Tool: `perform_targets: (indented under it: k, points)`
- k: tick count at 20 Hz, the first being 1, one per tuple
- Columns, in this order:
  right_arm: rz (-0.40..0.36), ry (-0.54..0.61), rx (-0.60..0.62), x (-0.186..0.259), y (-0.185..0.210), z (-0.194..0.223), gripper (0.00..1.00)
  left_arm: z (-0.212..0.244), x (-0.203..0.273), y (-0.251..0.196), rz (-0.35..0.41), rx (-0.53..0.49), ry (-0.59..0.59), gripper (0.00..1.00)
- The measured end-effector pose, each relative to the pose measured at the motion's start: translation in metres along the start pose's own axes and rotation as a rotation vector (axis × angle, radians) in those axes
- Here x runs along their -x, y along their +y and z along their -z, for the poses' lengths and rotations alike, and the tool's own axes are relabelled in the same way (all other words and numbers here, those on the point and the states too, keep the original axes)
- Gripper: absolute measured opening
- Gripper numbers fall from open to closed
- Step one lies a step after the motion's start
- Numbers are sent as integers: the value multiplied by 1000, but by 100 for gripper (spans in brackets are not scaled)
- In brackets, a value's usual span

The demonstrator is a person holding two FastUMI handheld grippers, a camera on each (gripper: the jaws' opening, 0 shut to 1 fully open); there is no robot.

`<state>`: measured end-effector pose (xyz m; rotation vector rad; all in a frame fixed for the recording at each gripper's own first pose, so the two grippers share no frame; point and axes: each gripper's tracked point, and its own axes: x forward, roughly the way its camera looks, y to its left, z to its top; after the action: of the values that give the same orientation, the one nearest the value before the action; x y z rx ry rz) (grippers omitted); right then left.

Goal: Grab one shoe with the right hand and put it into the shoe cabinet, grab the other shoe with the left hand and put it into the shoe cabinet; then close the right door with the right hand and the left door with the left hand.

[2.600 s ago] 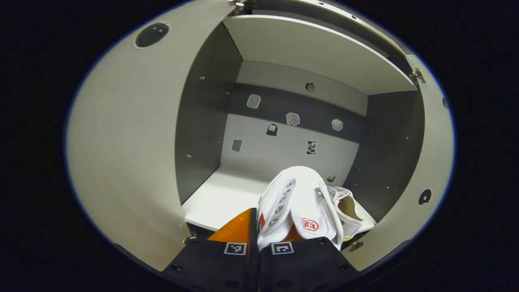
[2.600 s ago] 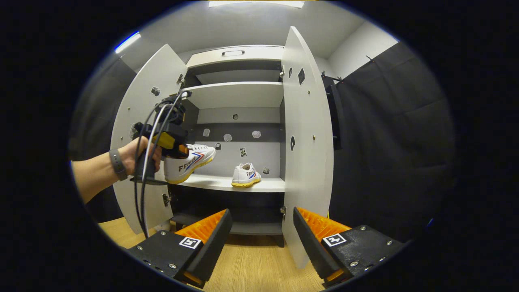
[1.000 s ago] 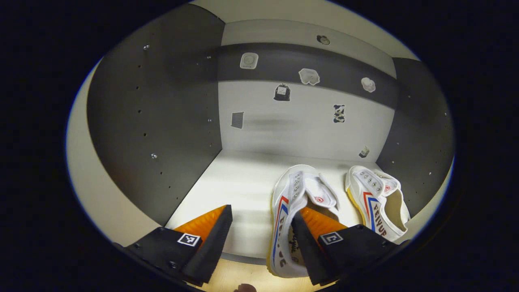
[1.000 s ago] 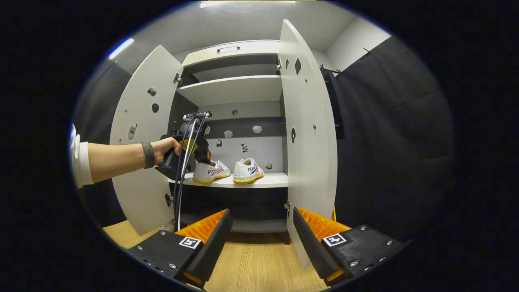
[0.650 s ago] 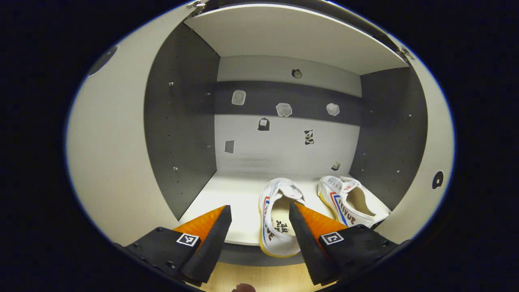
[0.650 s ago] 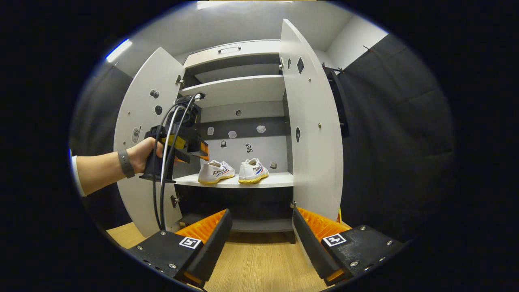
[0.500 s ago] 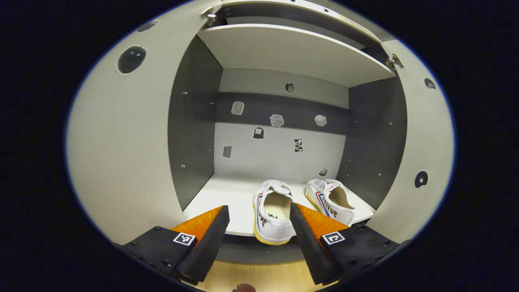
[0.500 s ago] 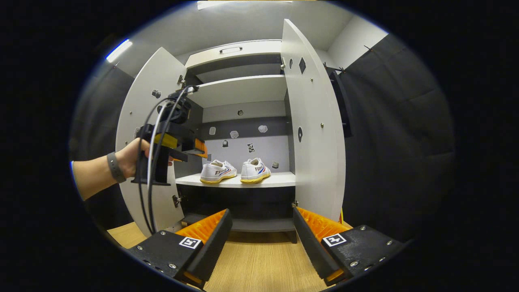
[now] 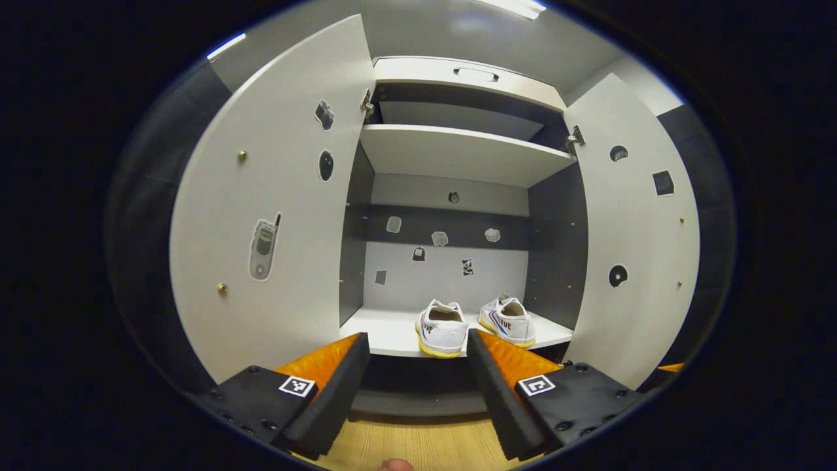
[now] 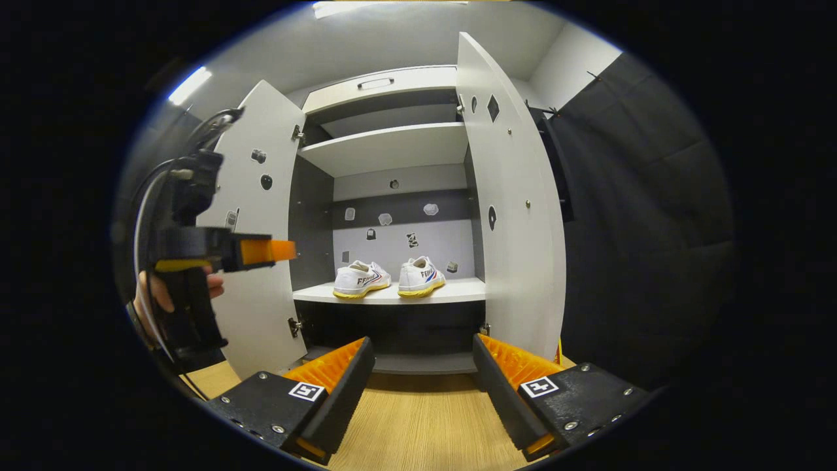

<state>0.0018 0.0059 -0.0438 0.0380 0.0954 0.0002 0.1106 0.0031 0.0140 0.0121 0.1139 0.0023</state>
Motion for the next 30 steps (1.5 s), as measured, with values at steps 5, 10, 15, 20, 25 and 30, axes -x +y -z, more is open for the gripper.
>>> perform_targets:
  k: [5,10,15,20,25,30]
  points:
    - [-2,-15,2,7,3,0,93,41,65,-11,-4,17,10,96]
    - [-3,-16,-17,12,5,0,93,69,101,-25,-4,-4,3,99]
    - [58,-68,-42,13,-68,-65,97,81,121,-33,-12,-29,2,97]
    - [285,-133,58,-2,-210,-148,93,91,126,-38,1,-49,17,97]
    - [277,-118,75,-49,-236,-188,94,99,127,-40,3,-16,45,97]
    - [259,-114,89,-71,-237,-196,93,100,129,-36,-14,-20,48,97]
